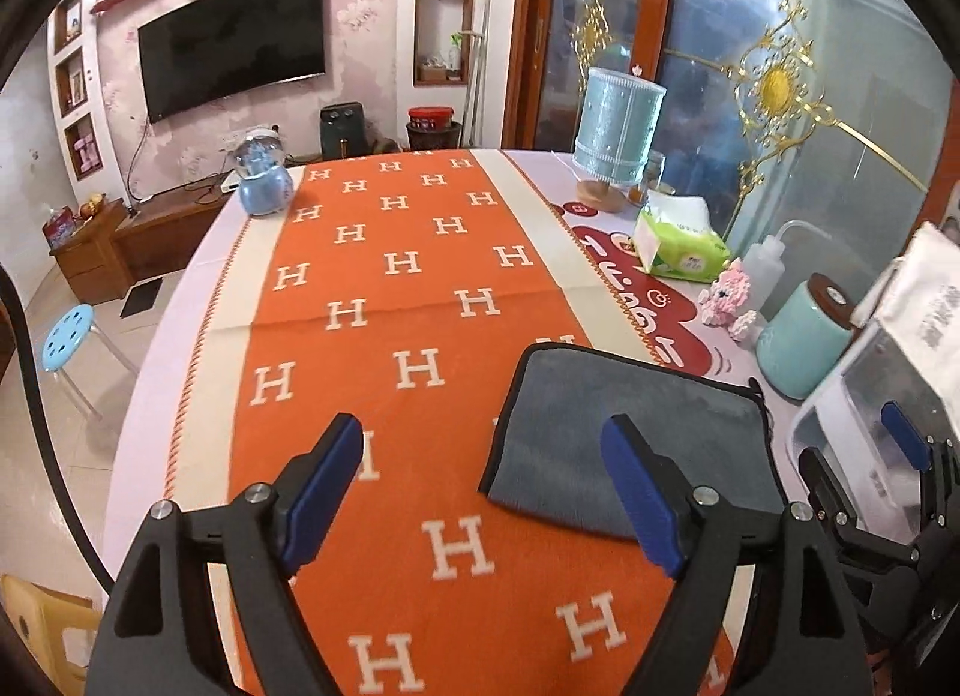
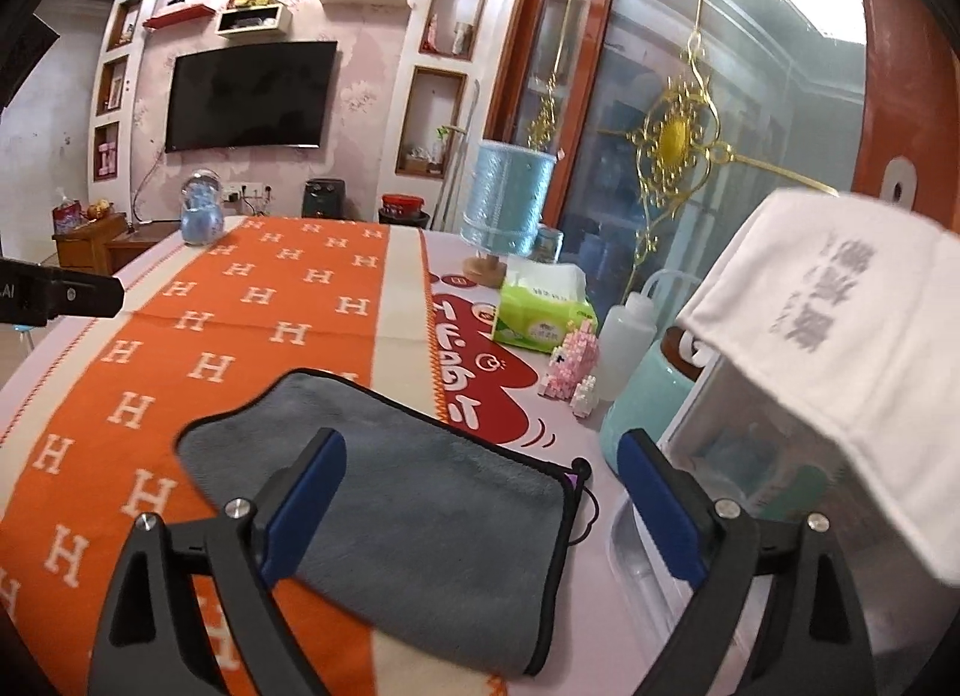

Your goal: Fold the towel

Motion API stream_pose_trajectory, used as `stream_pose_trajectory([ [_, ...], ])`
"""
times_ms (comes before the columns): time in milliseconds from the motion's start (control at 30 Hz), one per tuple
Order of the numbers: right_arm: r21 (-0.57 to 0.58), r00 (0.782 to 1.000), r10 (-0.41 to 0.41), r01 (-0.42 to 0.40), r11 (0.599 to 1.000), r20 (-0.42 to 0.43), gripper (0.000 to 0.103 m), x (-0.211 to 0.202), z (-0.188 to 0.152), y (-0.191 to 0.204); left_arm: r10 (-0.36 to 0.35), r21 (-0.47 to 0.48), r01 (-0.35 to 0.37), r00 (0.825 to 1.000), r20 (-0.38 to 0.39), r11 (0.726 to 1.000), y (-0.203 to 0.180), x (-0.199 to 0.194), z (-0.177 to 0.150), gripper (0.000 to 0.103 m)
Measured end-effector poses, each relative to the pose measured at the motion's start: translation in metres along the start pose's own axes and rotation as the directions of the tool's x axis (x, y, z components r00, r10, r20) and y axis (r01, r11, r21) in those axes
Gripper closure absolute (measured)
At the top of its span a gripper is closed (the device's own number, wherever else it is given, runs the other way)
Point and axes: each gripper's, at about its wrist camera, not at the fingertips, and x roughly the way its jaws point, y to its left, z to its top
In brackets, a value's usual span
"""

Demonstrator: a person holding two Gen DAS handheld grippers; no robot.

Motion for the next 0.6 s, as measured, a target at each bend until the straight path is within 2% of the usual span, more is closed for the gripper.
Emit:
stream_pose_trajectory([
  [200, -0.001, 0.999, 0.012, -0.012, 1.000, 0.040, 0.008, -0.056, 0.001, 0.015, 0.019, -0.005, -0.019, 0.999, 0.047, 1.000, 0.016, -0.064, -0.024, 0.018],
  [400, 0.016, 0.997, 0.019, -0.021, 1.000, 0.069, 0.006, -0.115, -0.005, 0.032, 0.078, -0.014, -0.077, 0.993, 0.085, 0.997, 0.039, -0.133, -0.060, 0.015],
  [600, 0.049, 0.994, 0.066, -0.071, 0.996, 0.085, 0.005, -0.170, -0.015, 0.047, 0.126, -0.036, -0.123, 0.986, 0.106, 0.992, 0.063, -0.189, -0.100, 0.012],
])
